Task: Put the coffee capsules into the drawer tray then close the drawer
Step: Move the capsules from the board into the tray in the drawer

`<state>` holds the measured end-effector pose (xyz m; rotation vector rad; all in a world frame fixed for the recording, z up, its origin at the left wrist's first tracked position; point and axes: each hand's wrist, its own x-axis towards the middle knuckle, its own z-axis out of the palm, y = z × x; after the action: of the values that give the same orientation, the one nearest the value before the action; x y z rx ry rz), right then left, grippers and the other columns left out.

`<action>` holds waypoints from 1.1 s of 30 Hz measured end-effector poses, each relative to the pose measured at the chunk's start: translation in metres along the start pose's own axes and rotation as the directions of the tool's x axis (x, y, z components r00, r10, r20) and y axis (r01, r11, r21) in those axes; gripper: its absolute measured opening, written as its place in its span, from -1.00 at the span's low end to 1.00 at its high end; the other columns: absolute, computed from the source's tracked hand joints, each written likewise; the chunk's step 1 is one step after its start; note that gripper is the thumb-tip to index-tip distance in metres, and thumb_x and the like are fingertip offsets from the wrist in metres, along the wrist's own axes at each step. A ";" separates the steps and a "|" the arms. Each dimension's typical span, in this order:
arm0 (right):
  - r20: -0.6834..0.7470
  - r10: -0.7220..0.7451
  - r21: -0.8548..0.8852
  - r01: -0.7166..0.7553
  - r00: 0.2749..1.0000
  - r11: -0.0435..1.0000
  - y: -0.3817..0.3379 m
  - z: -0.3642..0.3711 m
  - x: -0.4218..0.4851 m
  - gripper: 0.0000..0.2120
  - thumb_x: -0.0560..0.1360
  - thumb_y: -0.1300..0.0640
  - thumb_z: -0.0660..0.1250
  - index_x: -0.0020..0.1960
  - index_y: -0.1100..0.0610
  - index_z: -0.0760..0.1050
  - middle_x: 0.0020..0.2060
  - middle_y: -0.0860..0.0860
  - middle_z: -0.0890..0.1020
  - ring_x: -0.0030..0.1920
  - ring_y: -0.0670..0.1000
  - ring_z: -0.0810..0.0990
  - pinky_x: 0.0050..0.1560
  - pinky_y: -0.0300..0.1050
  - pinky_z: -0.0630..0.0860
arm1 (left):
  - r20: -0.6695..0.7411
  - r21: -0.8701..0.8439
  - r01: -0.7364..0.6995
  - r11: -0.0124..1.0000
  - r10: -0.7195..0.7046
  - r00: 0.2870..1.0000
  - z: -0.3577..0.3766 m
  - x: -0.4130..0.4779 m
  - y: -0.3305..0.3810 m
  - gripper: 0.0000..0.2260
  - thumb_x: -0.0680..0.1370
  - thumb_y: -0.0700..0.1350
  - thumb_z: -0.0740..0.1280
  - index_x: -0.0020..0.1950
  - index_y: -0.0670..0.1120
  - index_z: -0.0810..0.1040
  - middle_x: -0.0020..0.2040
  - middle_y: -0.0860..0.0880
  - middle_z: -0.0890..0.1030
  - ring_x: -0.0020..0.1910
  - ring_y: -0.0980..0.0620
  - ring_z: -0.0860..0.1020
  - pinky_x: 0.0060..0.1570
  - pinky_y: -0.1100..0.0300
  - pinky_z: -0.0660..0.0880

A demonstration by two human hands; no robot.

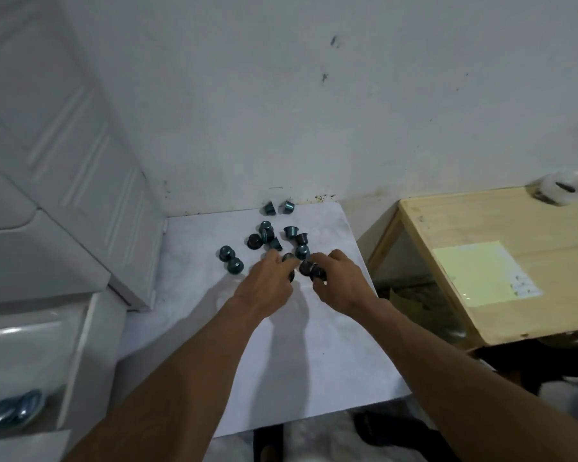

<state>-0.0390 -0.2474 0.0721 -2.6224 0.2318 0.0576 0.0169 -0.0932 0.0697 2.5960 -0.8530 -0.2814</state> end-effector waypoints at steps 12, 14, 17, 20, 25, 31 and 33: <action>-0.116 -0.200 0.056 0.208 0.973 0.977 -0.023 -0.015 -0.089 -0.72 0.42 0.09 0.39 0.05 0.11 0.39 -0.08 0.04 0.49 -0.15 0.06 0.45 -0.17 -0.11 0.36 | -0.309 -0.054 0.180 0.982 -0.188 0.932 -0.013 -0.124 0.046 -0.72 0.47 -0.02 0.39 0.12 -0.05 0.47 -0.01 -0.05 0.50 -0.09 -0.05 0.52 -0.14 0.24 0.33; -0.147 -0.247 0.067 0.259 0.958 0.963 -0.033 -0.015 -0.099 -0.75 0.38 0.09 0.41 -0.05 0.12 0.38 -0.16 0.01 0.53 -0.20 0.06 0.48 -0.23 -0.08 0.42 | -0.362 -0.055 0.193 0.980 -0.200 0.910 -0.019 -0.144 0.047 -0.74 0.44 -0.01 0.41 0.06 -0.06 0.49 -0.10 -0.04 0.55 -0.16 -0.01 0.51 -0.20 0.23 0.33; -0.198 -0.302 0.090 0.324 0.932 0.942 -0.051 -0.015 -0.112 -0.79 0.35 0.13 0.41 -0.15 0.14 0.39 -0.25 0.01 0.54 -0.25 0.05 0.48 -0.25 0.02 0.49 | -0.419 -0.049 0.227 0.973 -0.226 0.879 -0.029 -0.168 0.046 -0.76 0.41 -0.03 0.43 0.00 -0.07 0.51 -0.16 -0.03 0.58 -0.21 0.02 0.48 -0.24 0.25 0.31; -0.207 -0.315 0.141 0.347 0.926 0.927 -0.070 -0.011 -0.121 -0.79 0.34 0.14 0.42 -0.12 0.14 0.42 -0.23 -0.01 0.57 -0.22 0.02 0.52 -0.19 0.03 0.53 | -0.442 -0.113 0.263 0.958 -0.285 0.850 -0.037 -0.187 0.039 -0.75 0.38 -0.08 0.43 0.02 -0.07 0.51 -0.13 -0.02 0.57 -0.15 0.00 0.52 -0.22 0.27 0.30; -0.181 -0.386 0.156 0.414 0.905 0.897 -0.106 0.001 -0.126 -0.61 0.32 0.11 0.44 0.11 0.12 0.46 -0.03 0.05 0.59 -0.05 0.04 0.56 -0.02 0.00 0.55 | -0.449 -0.162 0.312 0.936 -0.352 0.821 -0.053 -0.216 0.017 -0.68 0.36 -0.10 0.43 0.08 -0.08 0.52 -0.06 0.01 0.46 -0.03 0.00 0.49 -0.15 0.29 0.27; -0.214 -0.447 0.163 0.483 0.868 0.860 -0.168 0.027 -0.133 -0.64 0.32 0.16 0.46 0.10 0.17 0.52 -0.05 0.05 0.59 -0.05 0.02 0.55 0.01 0.01 0.57 | -0.472 -0.174 0.325 0.930 -0.368 0.801 -0.081 -0.259 -0.027 -0.83 0.33 -0.12 0.40 -0.11 -0.05 0.52 -0.13 0.00 0.52 -0.13 0.03 0.48 -0.22 0.27 0.29; -0.231 -0.466 0.180 0.508 0.854 0.843 -0.194 0.037 -0.136 -0.64 0.33 0.19 0.46 0.09 0.18 0.51 -0.04 0.06 0.59 -0.03 0.03 0.54 0.02 0.02 0.56 | -0.482 -0.179 0.320 0.931 -0.366 0.796 -0.094 -0.276 -0.045 -0.76 0.36 -0.14 0.42 0.00 -0.08 0.55 -0.05 -0.02 0.52 -0.11 0.03 0.47 -0.16 0.27 0.30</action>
<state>-0.1389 -0.0421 0.1443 -2.3686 -0.3599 -0.3626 -0.1500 0.1344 0.1537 2.5368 -0.1720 0.2666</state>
